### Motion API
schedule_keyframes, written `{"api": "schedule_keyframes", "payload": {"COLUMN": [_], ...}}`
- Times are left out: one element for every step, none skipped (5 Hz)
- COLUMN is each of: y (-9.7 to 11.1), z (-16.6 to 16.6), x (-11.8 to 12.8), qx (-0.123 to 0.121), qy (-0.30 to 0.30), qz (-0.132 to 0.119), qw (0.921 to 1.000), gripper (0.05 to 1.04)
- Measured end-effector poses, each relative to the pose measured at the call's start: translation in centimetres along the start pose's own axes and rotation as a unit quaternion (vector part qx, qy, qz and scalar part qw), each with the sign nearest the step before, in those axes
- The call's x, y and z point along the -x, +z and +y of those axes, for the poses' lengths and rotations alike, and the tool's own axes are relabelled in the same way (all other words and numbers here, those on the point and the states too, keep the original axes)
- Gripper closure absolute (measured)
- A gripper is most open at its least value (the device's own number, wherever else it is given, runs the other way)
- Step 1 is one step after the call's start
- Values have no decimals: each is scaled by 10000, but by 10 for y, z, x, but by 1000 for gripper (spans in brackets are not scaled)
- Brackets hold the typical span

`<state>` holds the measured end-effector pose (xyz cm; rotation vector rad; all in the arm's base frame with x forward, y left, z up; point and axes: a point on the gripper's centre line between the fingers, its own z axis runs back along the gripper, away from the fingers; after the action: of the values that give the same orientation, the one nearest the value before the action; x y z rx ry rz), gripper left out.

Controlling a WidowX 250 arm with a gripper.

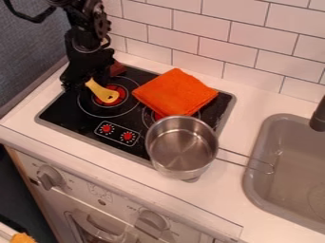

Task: Moved the brush to the top right corner of the burner

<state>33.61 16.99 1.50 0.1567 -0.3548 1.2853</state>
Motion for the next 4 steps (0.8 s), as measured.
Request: {"api": "schedule_keyframes", "payload": {"y": [0, 0, 0, 5], "z": [1, 0, 1, 2], "x": [0, 2, 7, 10], "qx": [-70, -87, -87, -138], "qy": [-18, -54, -32, -1], "qz": [-36, -99, -52, 24], "qw": [10000, 9999, 9999, 9999], "gripper": [727, 759, 759, 759]}}
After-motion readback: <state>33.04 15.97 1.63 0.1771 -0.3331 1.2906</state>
